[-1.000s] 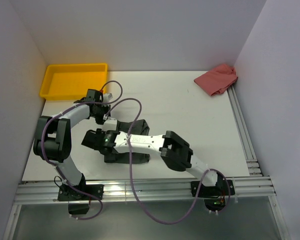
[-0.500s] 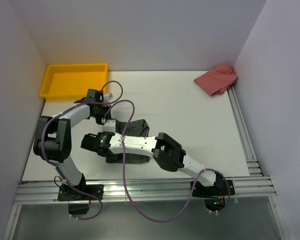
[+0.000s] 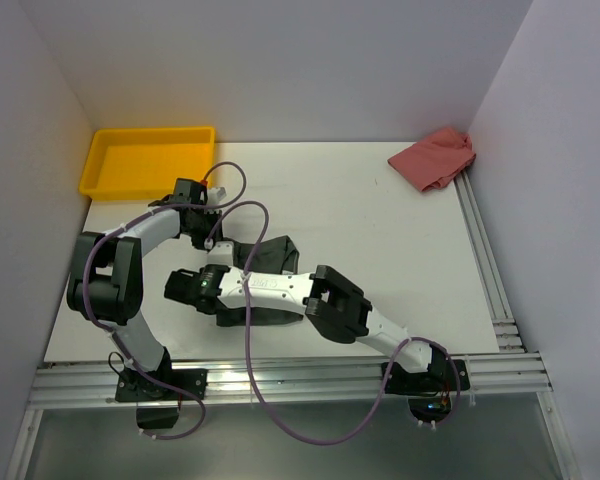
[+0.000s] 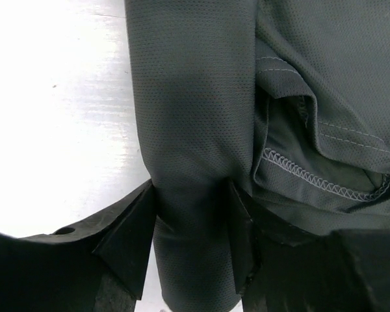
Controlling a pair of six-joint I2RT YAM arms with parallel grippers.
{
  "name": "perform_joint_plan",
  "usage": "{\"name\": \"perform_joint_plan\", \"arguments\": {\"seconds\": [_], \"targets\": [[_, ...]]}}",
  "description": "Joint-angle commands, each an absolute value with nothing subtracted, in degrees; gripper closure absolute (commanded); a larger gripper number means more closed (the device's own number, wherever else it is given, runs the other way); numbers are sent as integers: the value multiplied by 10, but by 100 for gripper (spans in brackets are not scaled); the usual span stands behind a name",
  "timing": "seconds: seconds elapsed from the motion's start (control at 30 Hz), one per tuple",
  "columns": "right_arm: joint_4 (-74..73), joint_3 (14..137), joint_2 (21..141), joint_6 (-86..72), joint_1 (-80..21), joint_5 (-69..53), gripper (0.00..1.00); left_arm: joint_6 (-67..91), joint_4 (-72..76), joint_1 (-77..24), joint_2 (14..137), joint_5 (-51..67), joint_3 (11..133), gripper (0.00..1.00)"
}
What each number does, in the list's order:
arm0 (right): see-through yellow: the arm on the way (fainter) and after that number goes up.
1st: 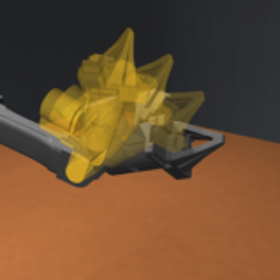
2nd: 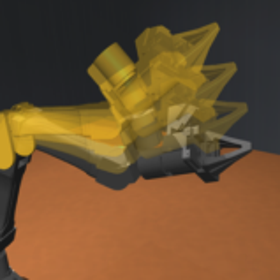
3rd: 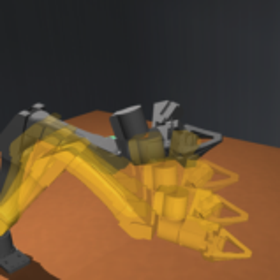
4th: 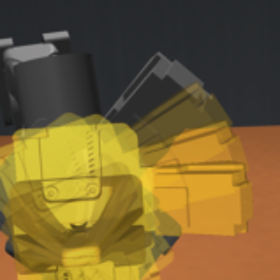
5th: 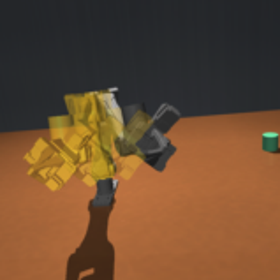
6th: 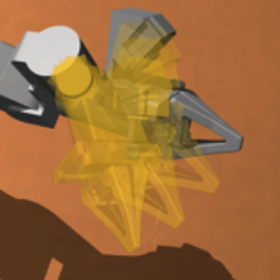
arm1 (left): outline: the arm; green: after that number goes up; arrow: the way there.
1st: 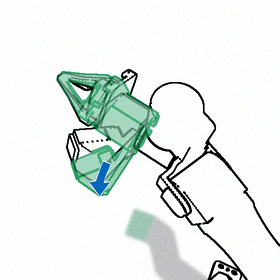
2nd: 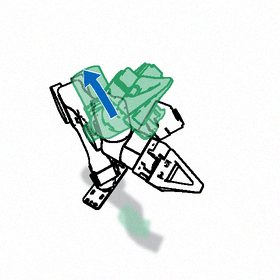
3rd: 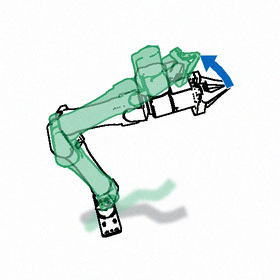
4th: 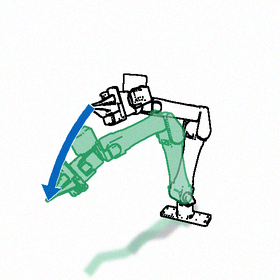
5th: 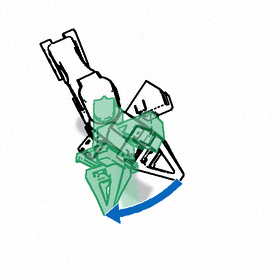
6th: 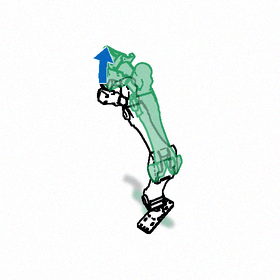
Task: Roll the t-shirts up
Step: Roll the tshirt
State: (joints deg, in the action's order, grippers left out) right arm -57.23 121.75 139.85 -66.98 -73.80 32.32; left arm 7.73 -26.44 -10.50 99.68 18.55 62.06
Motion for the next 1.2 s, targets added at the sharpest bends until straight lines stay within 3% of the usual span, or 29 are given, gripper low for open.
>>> {"name": "perform_joint_plan", "arguments": {"seconds": [0.0, 0.1, 0.23, 0.3, 0.47, 0.77, 1.03, 1.17], "targets": [[-571, 1167, 1400, -661, -746, 291, 52, 72, -268, -108, 980, 183, 634, 88], [-492, 1088, 1363, -654, -742, 264, 71, 69, -265, -107, 971, 193, 630, 74], [-316, 959, 1278, -647, -729, 222, 87, 68, -262, -105, 959, 208, 628, 55], [-200, 868, 1246, -649, -720, 185, 88, 68, -259, -102, 951, 219, 628, 44], [33, 703, 1157, -675, -684, 104, 89, 69, -253, -92, 931, 237, 622, 33], [441, 466, 1124, -810, -623, 3, 89, 69, -253, -84, 935, 252, 621, 34], [781, 410, 1239, -925, -606, -51, 89, 69, -252, -83, 952, 259, 617, 40], [828, 417, 1271, -955, -607, -54, 89, 69, -250, -84, 973, 260, 613, 43]]}}
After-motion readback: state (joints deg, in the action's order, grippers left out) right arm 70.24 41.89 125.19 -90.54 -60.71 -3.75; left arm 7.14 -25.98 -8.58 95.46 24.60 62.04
